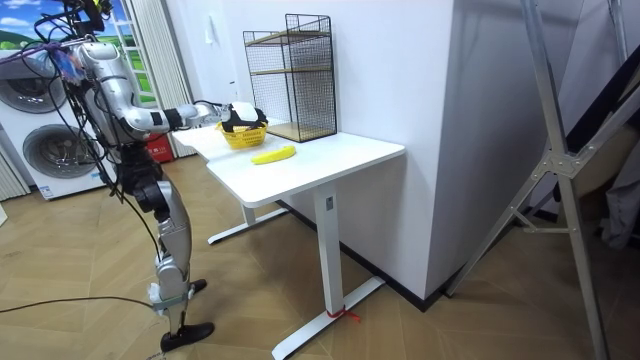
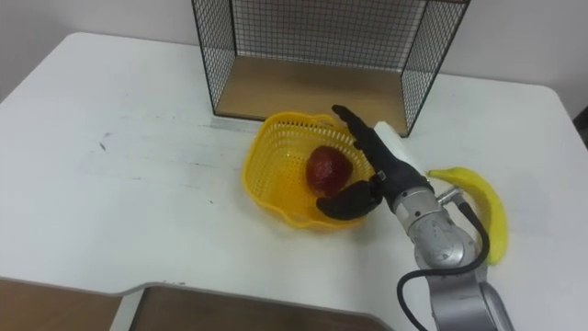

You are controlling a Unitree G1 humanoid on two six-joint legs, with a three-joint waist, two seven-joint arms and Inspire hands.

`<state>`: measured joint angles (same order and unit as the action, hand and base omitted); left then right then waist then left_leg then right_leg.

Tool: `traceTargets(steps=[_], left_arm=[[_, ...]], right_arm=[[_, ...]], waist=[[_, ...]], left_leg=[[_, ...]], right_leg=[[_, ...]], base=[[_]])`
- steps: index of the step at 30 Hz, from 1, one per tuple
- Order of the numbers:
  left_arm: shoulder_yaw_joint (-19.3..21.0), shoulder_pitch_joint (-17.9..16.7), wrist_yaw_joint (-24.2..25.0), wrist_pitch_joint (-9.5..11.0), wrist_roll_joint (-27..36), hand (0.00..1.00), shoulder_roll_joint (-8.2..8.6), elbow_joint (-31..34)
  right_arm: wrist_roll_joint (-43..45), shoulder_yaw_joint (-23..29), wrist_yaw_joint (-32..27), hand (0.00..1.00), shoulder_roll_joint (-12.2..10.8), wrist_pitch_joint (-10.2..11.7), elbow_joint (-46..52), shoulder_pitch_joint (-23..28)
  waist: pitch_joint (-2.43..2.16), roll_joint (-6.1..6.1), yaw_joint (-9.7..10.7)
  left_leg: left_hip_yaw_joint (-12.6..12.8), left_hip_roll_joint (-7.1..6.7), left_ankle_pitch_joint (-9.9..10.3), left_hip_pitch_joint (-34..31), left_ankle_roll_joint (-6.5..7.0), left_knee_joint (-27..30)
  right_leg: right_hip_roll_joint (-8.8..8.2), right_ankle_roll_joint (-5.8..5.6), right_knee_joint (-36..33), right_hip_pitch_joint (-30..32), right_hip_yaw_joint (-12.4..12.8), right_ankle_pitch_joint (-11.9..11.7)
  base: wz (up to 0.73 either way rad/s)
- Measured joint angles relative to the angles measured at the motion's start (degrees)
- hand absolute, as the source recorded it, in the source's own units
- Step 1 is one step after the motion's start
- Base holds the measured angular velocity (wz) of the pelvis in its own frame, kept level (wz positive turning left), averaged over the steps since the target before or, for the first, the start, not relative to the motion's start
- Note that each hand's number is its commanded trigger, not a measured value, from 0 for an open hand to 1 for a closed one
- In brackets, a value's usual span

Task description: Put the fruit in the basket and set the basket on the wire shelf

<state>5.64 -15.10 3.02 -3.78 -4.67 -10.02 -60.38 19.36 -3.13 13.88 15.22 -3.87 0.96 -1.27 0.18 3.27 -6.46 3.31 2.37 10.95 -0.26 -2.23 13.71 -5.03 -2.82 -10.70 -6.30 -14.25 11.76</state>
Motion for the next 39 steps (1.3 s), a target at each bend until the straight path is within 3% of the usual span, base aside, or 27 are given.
traceTargets(steps=[7,14,18,23,31,35,39], left_arm=[[0.3,-0.2,-0.1,0.0,0.0,0.00,-0.01,0.3],[0.3,-0.1,-0.3,0.1,0.0,0.00,0.06,-1.1],[0.3,0.0,-0.3,0.1,0.0,0.00,0.06,-1.4],[1.3,-0.2,-0.3,0.1,-0.1,0.00,0.06,-1.4],[3.4,-1.4,-0.3,0.0,-2.3,0.00,0.10,-1.0],[3.4,-1.7,-0.3,-0.4,-2.2,0.00,0.06,-0.2],[3.4,-2.0,-0.3,-0.6,-2.2,0.00,-0.05,-0.2]], right_arm=[[-2.6,0.5,0.0,0.00,0.0,0.0,0.0,0.0],[-16.7,5.5,-1.0,0.00,0.5,0.1,0.0,-1.1],[-23.9,7.9,-3.7,0.00,0.7,0.1,0.0,-1.1],[-26.5,10.8,-7.4,0.00,0.7,0.1,0.0,-1.3],[-34.9,16.1,-13.8,0.00,3.3,0.2,-0.4,-2.0],[-35.8,16.4,-17.0,0.00,3.6,0.2,-2.5,-2.2],[-35.7,16.4,-18.9,0.00,3.6,0.2,-5.3,-2.2]], waist=[[0.33,0.61,0.2],[0.82,0.83,1.5],[0.66,0.88,1.9],[0.19,0.97,3.0],[-0.01,0.95,3.5],[0.15,2.03,4.4],[-0.04,2.85,4.7]], left_leg=[[-0.1,-0.01,0.0,-0.1,0.00,0.1],[-0.4,-0.02,0.1,-0.3,0.05,0.8],[-0.3,-0.02,0.1,-0.3,0.05,0.8],[-0.3,-0.02,0.1,-0.2,0.06,1.0],[-0.3,-0.02,0.1,0.6,0.05,0.6],[-0.3,-0.02,0.1,0.7,0.05,0.6],[-0.3,-0.02,0.1,0.5,0.05,0.8]], right_leg=[[0.00,0.00,0.0,-0.3,0.0,0.0],[0.03,0.00,0.1,-0.5,-0.2,0.0],[0.03,0.00,0.0,-0.5,0.0,0.0],[0.01,0.00,-0.1,-0.4,-0.1,0.0],[0.01,0.00,0.0,-0.7,-0.1,0.0],[0.01,-0.01,0.1,-0.7,-0.1,0.0],[0.01,0.00,0.1,-0.7,-0.1,0.0]], base=[[0.00],[0.02],[0.00],[0.00],[0.00],[0.00],[0.00]])
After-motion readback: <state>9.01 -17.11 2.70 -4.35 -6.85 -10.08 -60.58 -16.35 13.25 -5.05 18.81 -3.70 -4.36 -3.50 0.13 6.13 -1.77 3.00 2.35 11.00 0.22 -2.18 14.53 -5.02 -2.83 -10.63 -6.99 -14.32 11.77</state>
